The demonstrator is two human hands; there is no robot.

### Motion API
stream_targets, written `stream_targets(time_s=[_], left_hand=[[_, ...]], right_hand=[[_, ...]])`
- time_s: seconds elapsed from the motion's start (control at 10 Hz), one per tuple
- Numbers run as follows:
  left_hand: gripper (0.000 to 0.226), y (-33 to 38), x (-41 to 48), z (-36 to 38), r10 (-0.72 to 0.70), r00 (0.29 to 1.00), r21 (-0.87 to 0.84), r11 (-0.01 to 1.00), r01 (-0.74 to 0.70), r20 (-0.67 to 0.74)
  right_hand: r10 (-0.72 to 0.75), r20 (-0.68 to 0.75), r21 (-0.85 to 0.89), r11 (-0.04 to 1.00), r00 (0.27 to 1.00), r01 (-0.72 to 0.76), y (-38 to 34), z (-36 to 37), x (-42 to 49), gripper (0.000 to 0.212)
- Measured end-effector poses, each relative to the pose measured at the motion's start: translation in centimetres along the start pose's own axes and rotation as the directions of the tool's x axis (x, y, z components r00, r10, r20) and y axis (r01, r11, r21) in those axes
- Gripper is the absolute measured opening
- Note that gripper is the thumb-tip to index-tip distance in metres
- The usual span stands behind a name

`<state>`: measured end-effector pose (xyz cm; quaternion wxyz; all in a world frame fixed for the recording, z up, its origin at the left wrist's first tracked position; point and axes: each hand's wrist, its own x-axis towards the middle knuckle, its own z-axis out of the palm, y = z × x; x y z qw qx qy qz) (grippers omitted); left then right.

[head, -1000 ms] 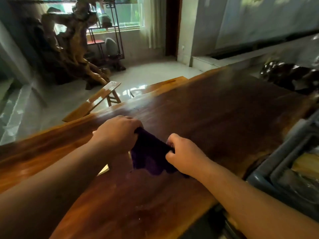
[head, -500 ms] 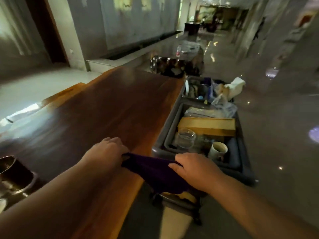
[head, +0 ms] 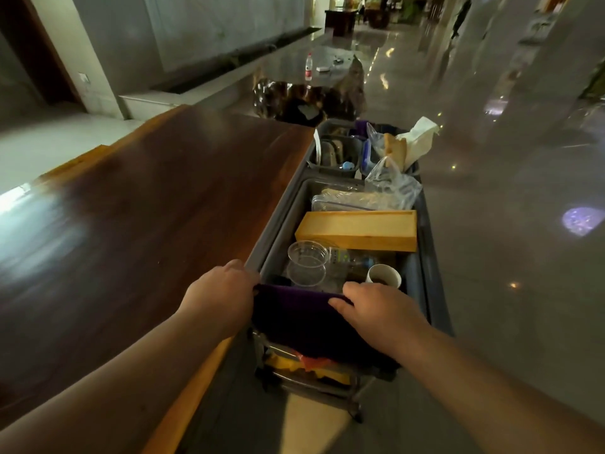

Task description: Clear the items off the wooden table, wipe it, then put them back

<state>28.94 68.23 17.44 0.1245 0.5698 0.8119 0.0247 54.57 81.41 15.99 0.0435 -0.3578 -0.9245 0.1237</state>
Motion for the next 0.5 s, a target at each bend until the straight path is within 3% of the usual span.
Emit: stream_targets(time_s=[0.1, 0.2, 0.3, 0.5], left_hand=[[0.023, 0.3, 1.3, 1.9, -0.018, 1.000, 0.009, 1.000, 0.018, 0.012], [0.031, 0.4, 1.8, 3.0, 0.034, 0.999, -0.024, 0.999, -0.034, -0.008], [0.023, 0.6, 1.9, 3.0, 0.130, 0.991, 0.006, 0.991, -0.130, 0.003], [0.024, 0.0, 1.3, 2.8, 0.158, 0.987, -0.044, 0.987, -0.157, 0.017]], right_hand=[[-0.060, 0.004, -0.035, 0.998, 0.998, 0.060, 0.5, 1.3, 1.4, 0.028], [-0.147, -0.035, -0.043, 0.988, 0.988, 0.146, 0.7, 2.3, 1.9, 0.024], [-0.205, -0.018, -0.031, 0.978, 0.979, 0.204, 0.7, 2.8, 2.1, 0.026], [-0.194, 0.032, -0.031, 0.980, 0.980, 0.195, 0.3, 2.3, 2.3, 0.031]])
